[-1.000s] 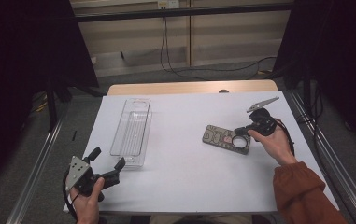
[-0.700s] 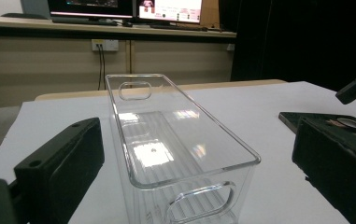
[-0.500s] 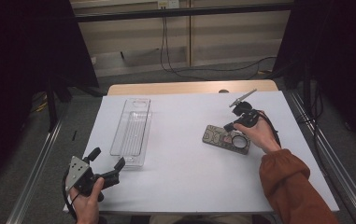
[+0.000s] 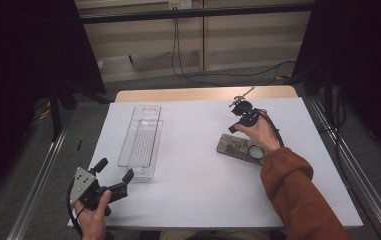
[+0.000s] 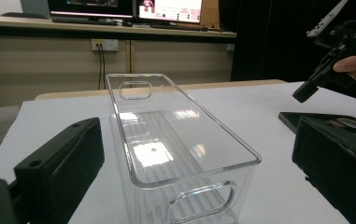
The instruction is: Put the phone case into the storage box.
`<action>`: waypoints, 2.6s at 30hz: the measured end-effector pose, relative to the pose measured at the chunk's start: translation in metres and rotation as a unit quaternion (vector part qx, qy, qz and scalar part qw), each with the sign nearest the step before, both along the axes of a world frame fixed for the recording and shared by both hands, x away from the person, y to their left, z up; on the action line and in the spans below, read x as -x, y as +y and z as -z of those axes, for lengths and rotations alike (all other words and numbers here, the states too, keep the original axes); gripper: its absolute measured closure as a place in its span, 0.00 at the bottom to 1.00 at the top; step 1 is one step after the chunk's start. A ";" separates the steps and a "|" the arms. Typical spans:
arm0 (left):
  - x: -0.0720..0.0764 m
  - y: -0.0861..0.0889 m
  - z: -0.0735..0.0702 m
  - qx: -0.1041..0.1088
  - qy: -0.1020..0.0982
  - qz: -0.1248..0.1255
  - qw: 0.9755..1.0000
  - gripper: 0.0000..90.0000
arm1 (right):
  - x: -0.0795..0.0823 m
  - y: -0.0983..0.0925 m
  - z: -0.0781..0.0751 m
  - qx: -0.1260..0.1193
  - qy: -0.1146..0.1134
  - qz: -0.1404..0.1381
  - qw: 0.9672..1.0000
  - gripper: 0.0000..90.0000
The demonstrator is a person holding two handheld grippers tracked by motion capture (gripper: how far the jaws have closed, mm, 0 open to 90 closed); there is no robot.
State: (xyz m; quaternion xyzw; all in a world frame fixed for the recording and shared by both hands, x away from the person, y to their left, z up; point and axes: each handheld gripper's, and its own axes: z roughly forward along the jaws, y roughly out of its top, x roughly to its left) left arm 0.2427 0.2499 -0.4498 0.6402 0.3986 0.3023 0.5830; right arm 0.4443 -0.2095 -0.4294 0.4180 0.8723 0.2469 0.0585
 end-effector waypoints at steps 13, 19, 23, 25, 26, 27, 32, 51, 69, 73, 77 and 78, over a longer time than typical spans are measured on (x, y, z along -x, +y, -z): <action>0.000 0.001 0.000 0.003 0.000 0.002 1.000 0.03 | -0.018 0.004 0.025 0.009 0.018 0.012 1.000 1.00; 0.000 0.000 0.000 0.003 0.001 0.002 1.000 0.03 | -0.019 0.007 0.027 0.008 0.016 0.019 1.000 1.00; 0.000 0.000 0.000 0.001 0.000 0.002 1.000 0.03 | -0.020 0.007 0.028 0.009 0.014 0.016 1.000 1.00; 0.000 0.000 0.000 0.001 0.000 0.003 1.000 0.03 | -0.020 0.008 0.030 0.010 0.012 0.017 1.000 1.00; 0.000 0.000 0.000 0.000 0.000 0.005 1.000 0.03 | -0.021 0.009 0.030 0.012 0.015 0.019 1.000 1.00; 0.000 0.000 0.000 0.001 0.000 0.002 1.000 0.03 | -0.021 0.009 0.030 0.012 0.015 0.019 1.000 1.00; 0.000 0.000 0.000 0.000 0.001 0.004 1.000 0.03 | -0.019 0.012 0.035 0.003 0.021 0.014 1.000 1.00; 0.001 0.000 0.000 0.001 0.001 -0.003 1.000 0.03 | -0.006 0.026 0.033 0.014 0.022 0.000 1.000 1.00; 0.000 -0.001 0.000 -0.001 -0.006 0.006 1.000 0.03 | 0.010 0.042 0.032 0.016 0.020 -0.037 0.999 1.00; -0.001 -0.001 0.000 0.000 -0.002 0.009 1.000 0.03 | 0.015 0.050 0.032 0.018 0.019 -0.041 0.999 1.00; -0.001 -0.001 0.001 -0.003 0.000 0.007 1.000 0.03 | 0.018 0.053 0.032 0.015 0.023 -0.049 0.998 1.00; -0.001 -0.001 0.001 -0.003 0.001 0.007 1.000 0.03 | 0.019 0.053 0.032 0.017 0.019 -0.057 0.998 1.00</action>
